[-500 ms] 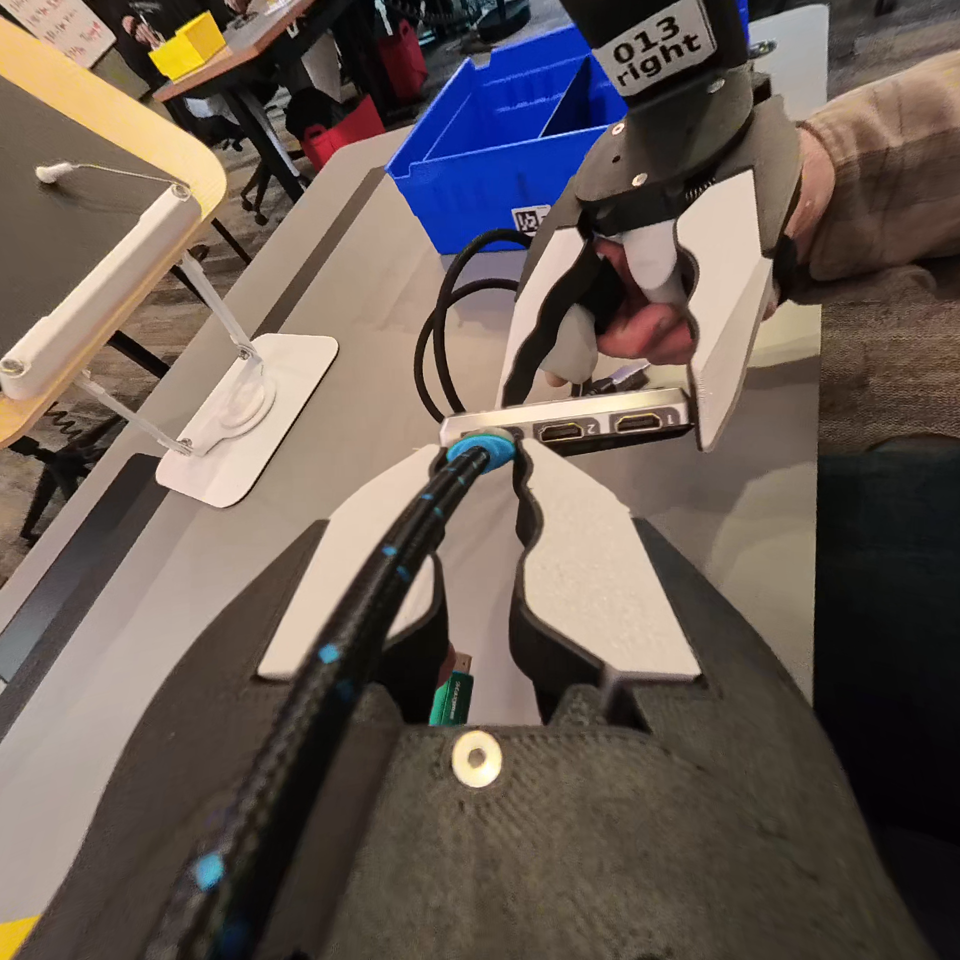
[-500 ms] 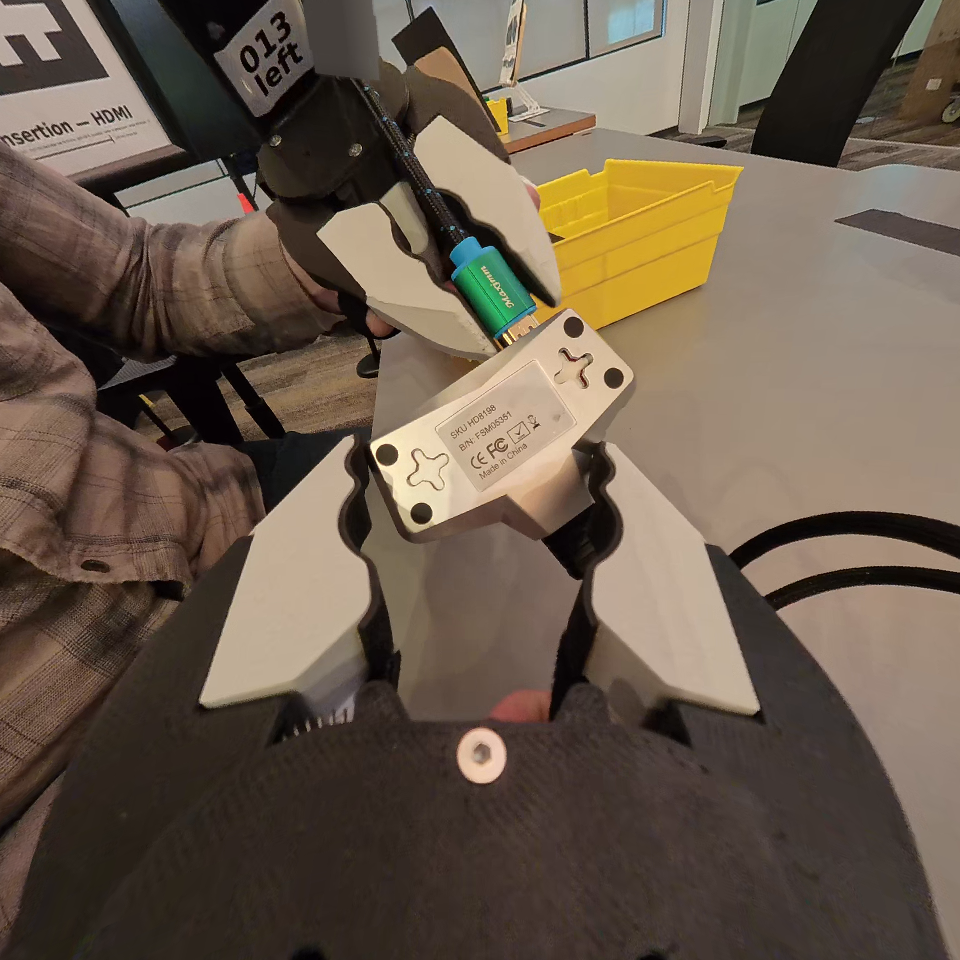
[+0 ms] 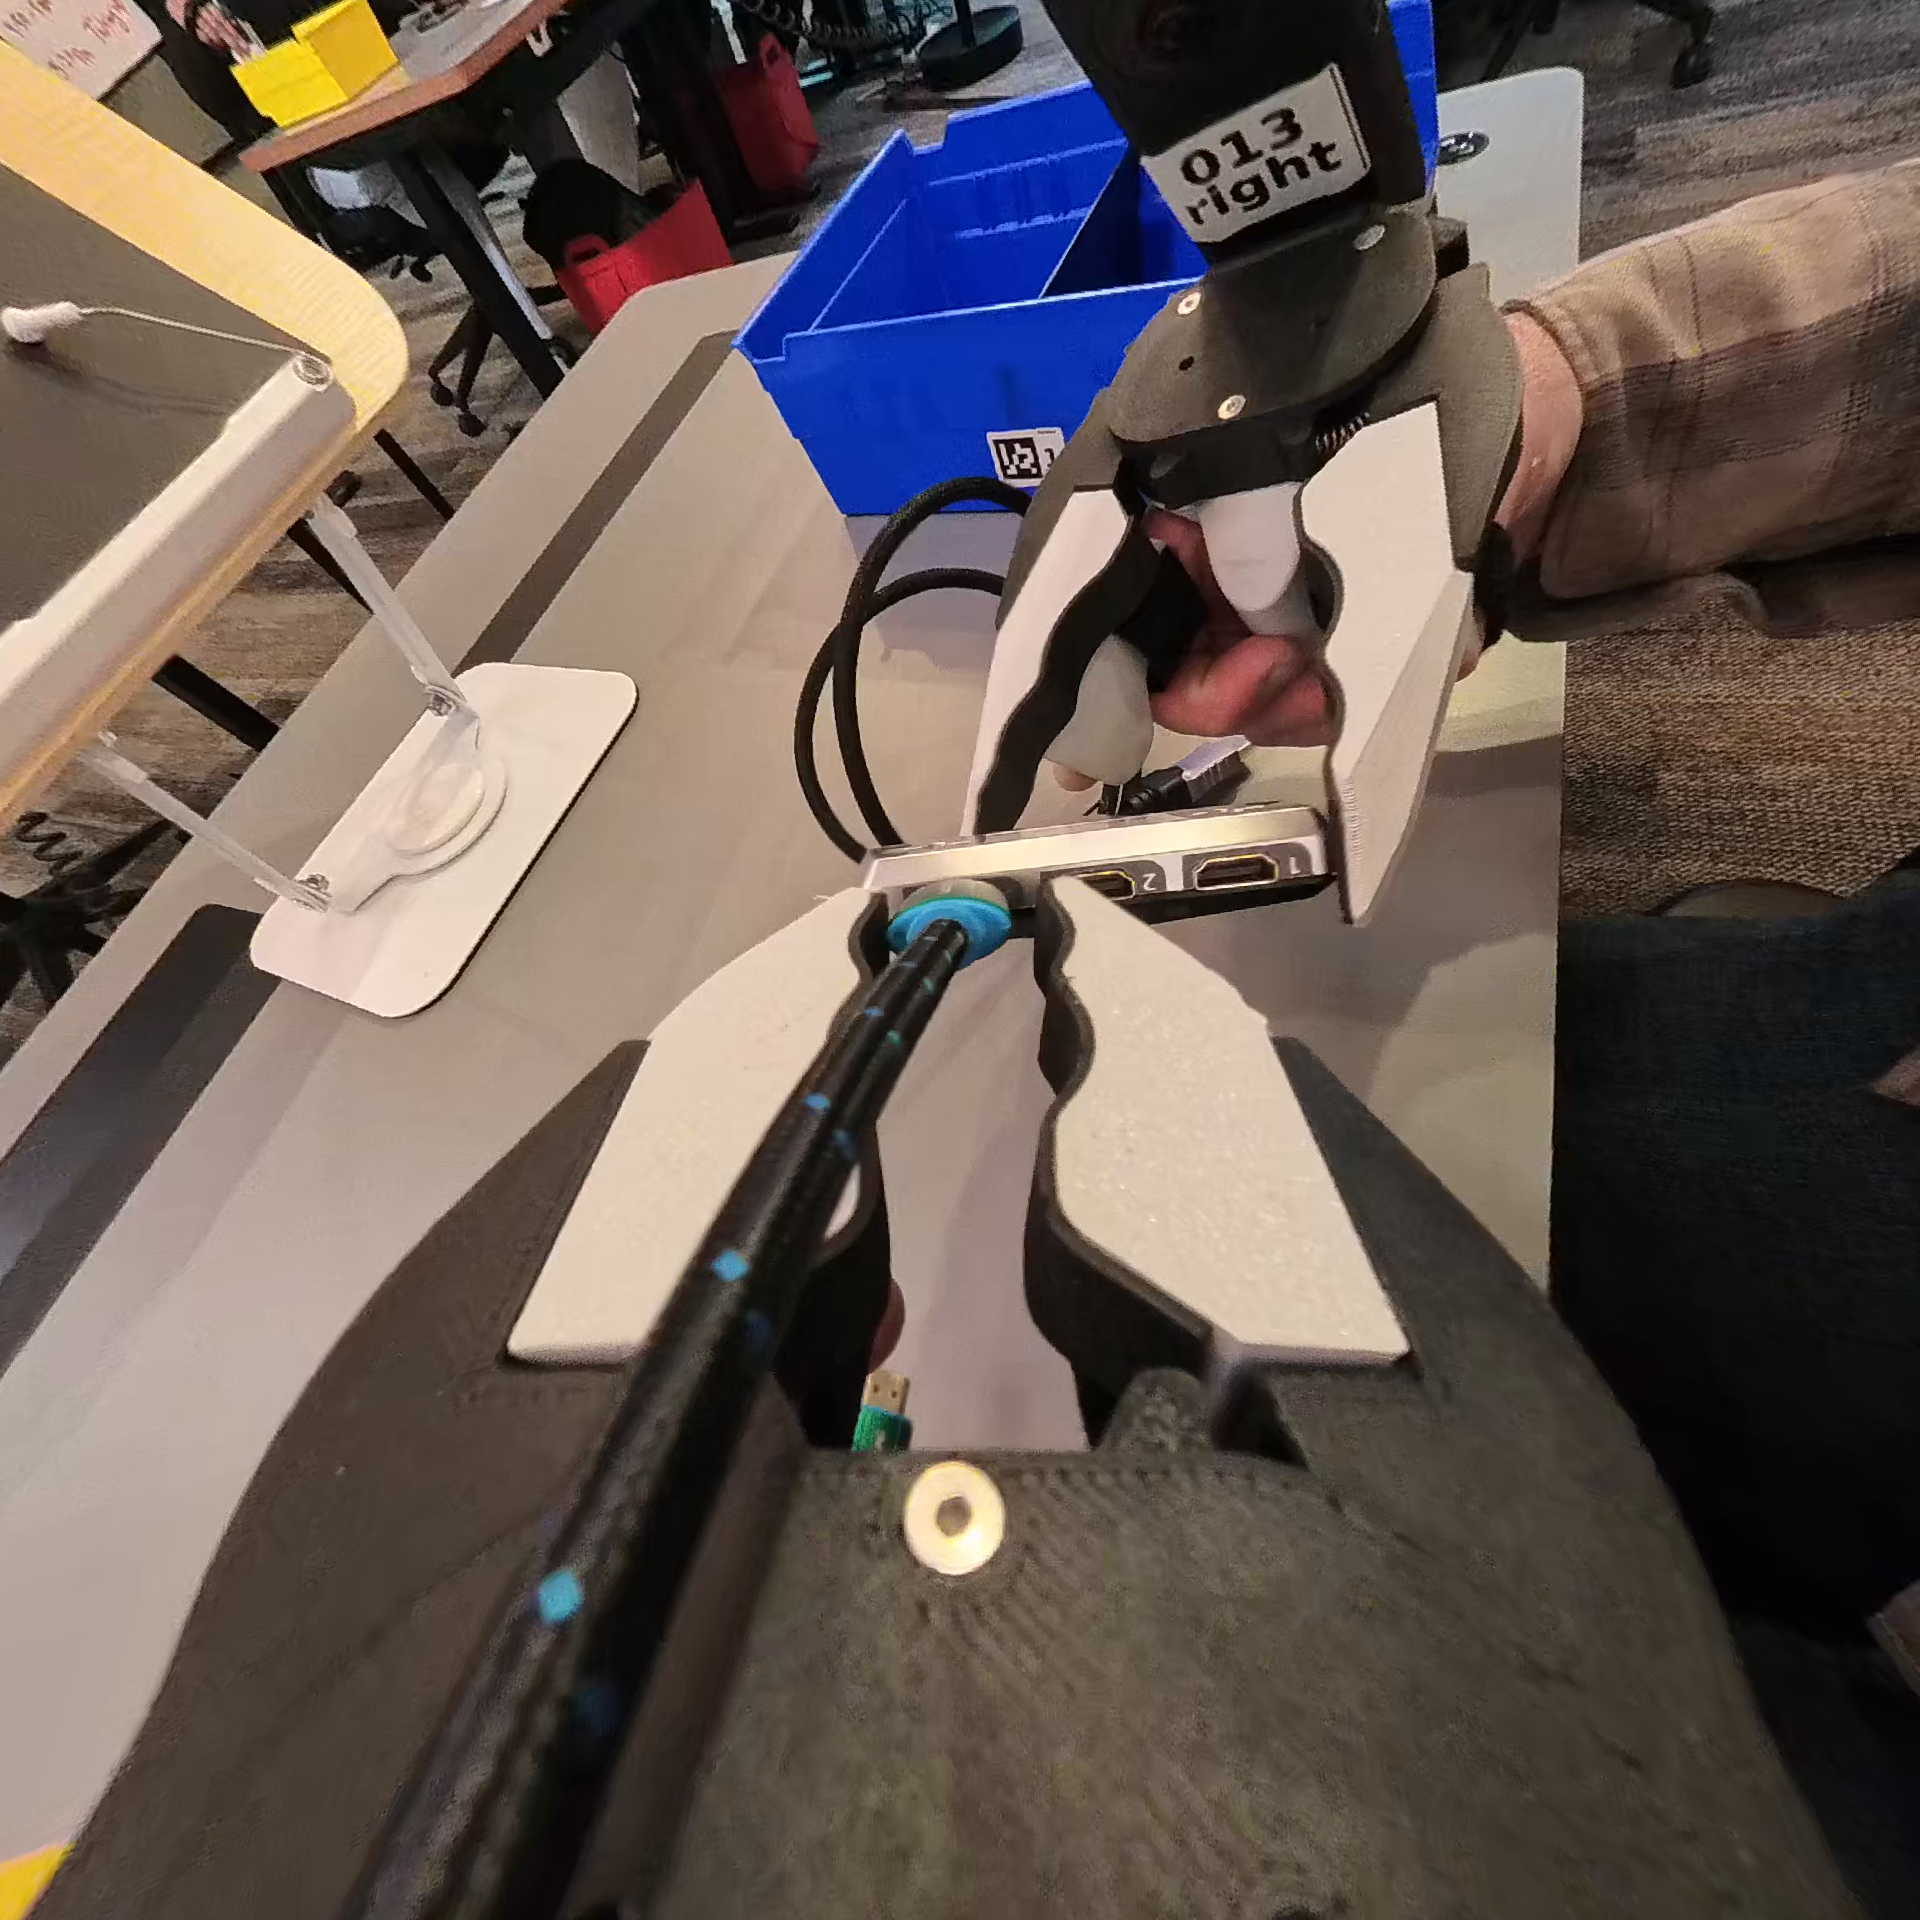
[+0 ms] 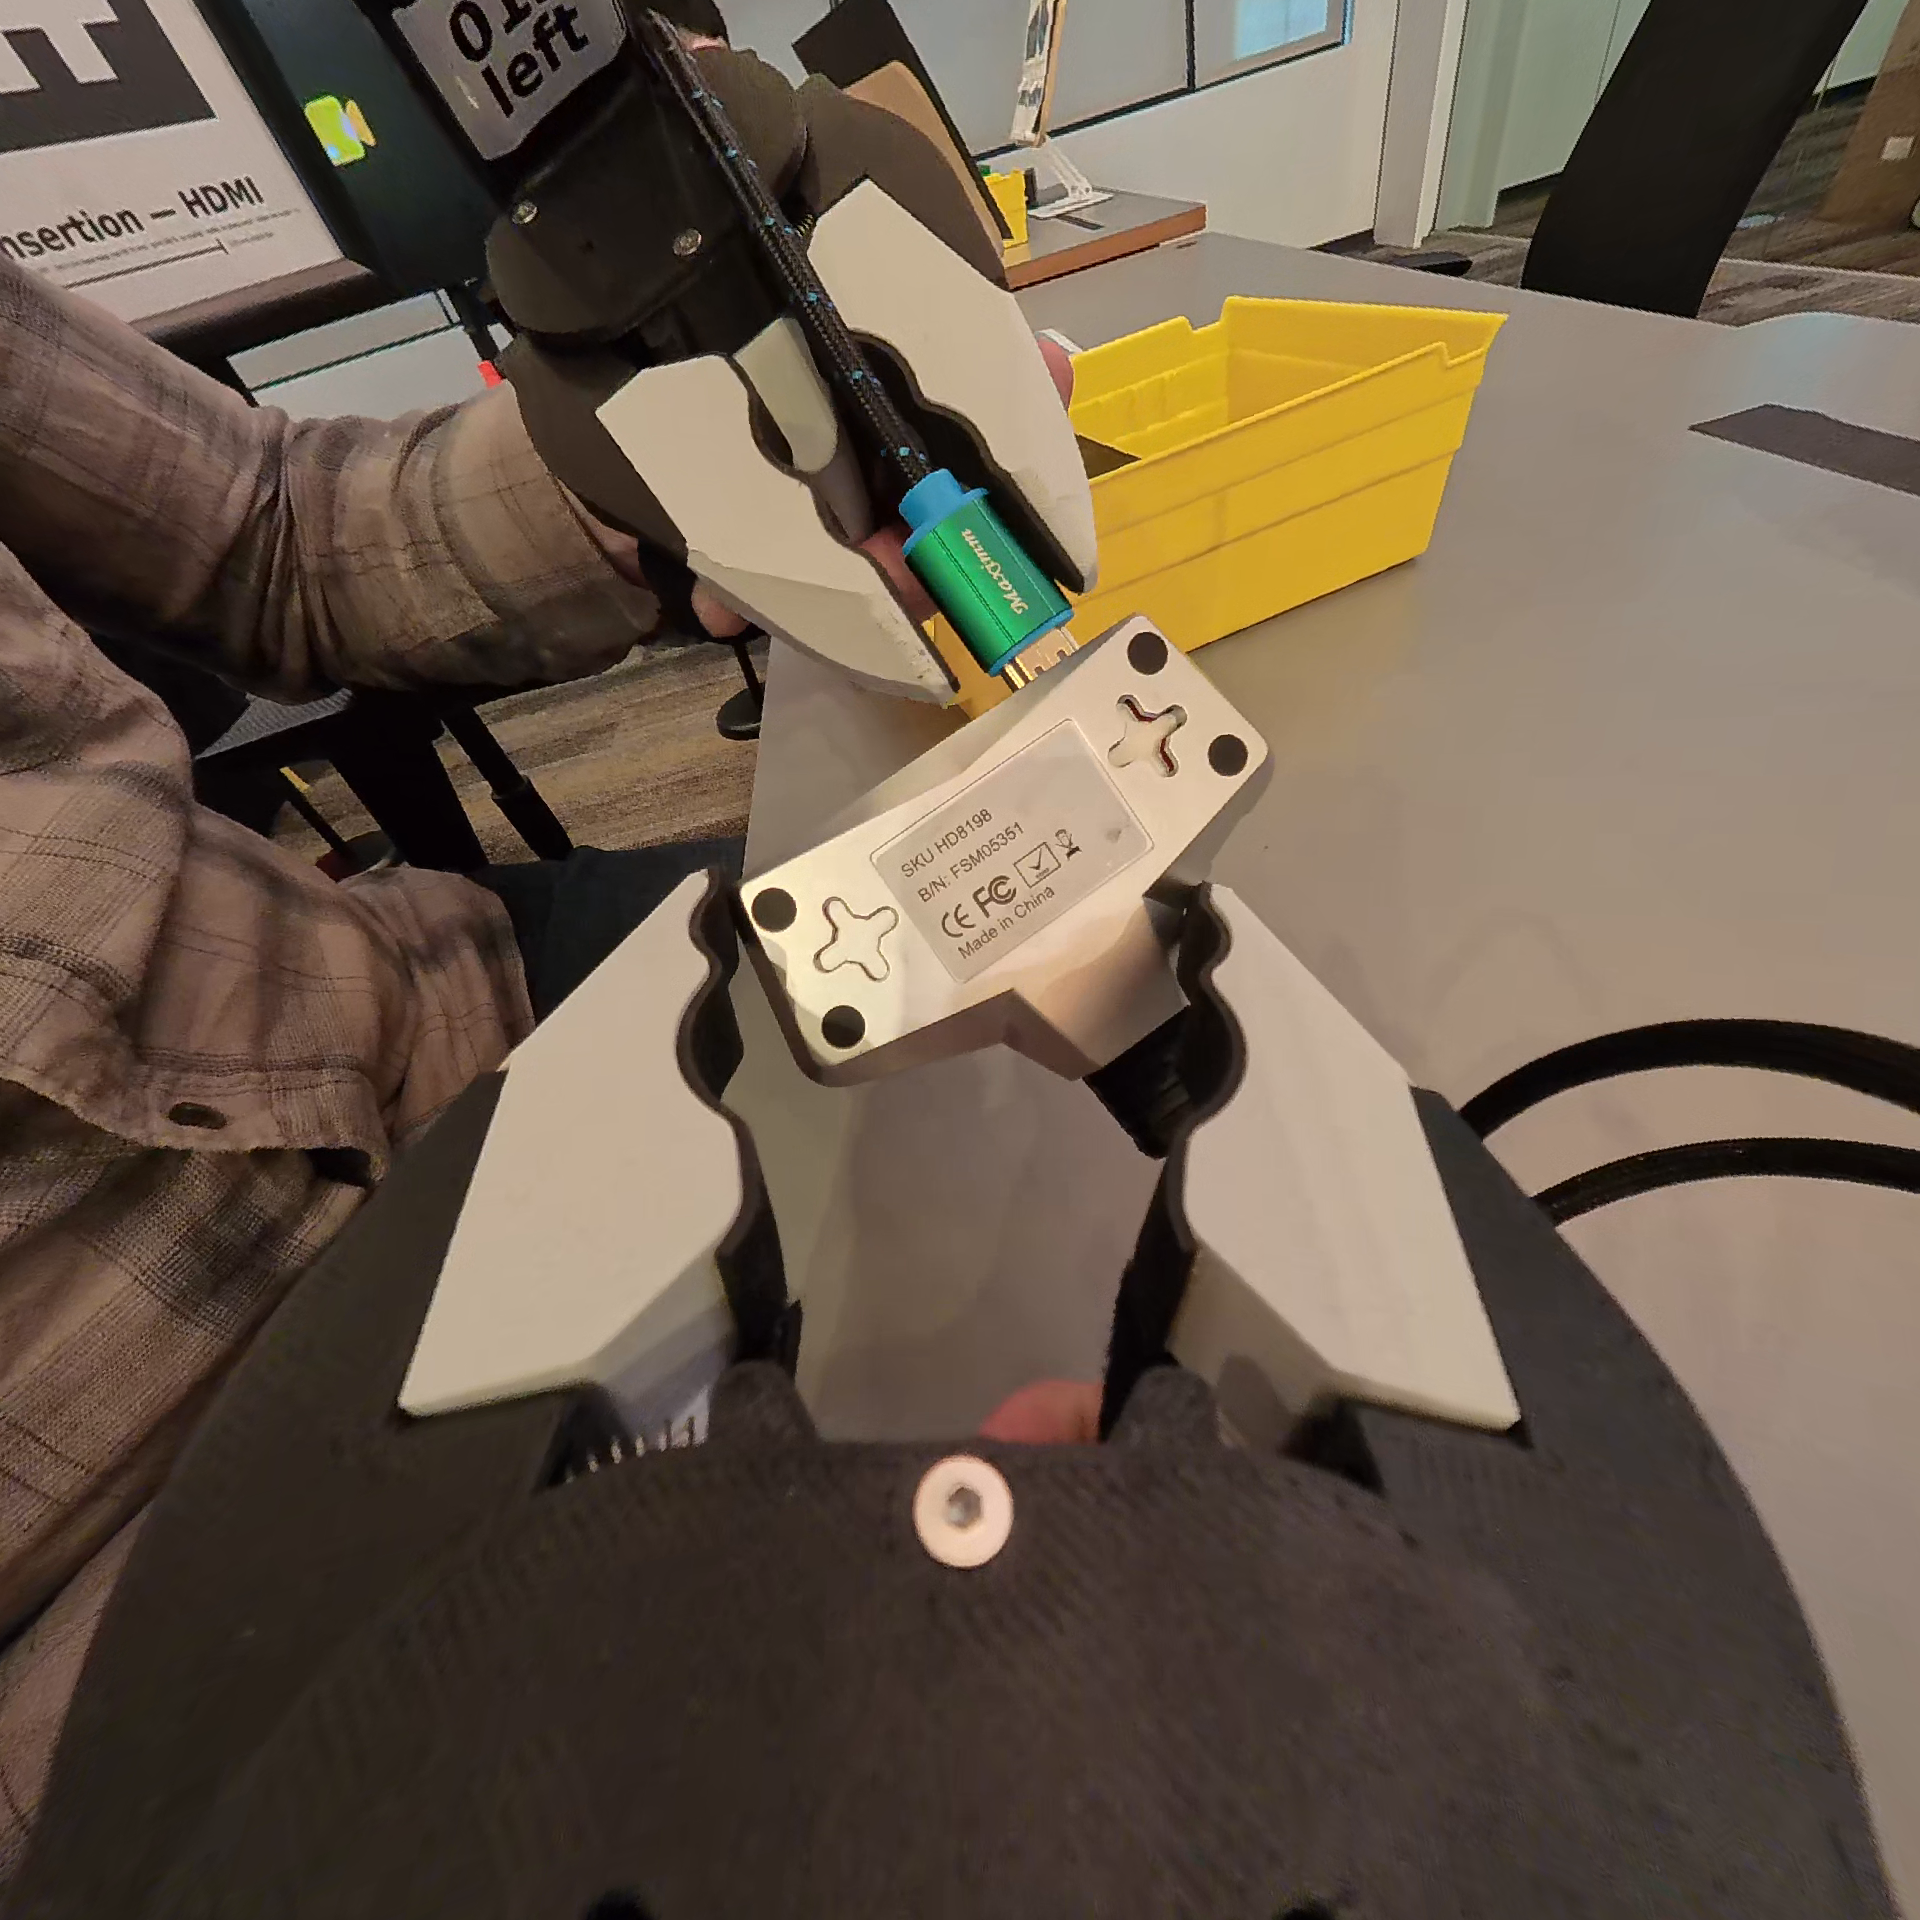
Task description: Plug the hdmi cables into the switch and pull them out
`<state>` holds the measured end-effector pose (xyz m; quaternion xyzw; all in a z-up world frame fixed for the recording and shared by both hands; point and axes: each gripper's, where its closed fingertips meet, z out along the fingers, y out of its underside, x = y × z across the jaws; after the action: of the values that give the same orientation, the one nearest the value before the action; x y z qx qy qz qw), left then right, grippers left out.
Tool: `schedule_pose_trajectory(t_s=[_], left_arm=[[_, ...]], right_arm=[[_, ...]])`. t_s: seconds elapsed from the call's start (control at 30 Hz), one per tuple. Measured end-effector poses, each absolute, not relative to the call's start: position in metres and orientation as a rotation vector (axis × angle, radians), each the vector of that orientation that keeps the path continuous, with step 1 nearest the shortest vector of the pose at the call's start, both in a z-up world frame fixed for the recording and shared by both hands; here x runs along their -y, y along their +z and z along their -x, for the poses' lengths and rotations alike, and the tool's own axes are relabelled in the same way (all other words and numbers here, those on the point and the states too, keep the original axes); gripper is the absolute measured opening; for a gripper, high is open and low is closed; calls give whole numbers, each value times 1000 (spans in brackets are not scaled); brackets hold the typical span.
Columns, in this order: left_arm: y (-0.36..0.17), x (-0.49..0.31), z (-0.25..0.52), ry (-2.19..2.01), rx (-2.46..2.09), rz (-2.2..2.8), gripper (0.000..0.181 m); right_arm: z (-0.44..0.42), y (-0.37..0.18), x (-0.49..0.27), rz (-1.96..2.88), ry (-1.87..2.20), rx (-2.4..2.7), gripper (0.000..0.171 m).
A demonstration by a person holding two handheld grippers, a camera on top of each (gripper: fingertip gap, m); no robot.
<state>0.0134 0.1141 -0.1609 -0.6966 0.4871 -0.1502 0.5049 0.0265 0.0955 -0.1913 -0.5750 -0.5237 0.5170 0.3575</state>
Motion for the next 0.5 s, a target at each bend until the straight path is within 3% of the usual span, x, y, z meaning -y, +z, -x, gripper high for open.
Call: schedule_pose_trajectory(t_s=[0.5], left_arm=[[-159, -115, -12, -344, -1171, 1670, 21]], right_arm=[[-27, -194, -97, 1490, 1315, 1356, 84]])
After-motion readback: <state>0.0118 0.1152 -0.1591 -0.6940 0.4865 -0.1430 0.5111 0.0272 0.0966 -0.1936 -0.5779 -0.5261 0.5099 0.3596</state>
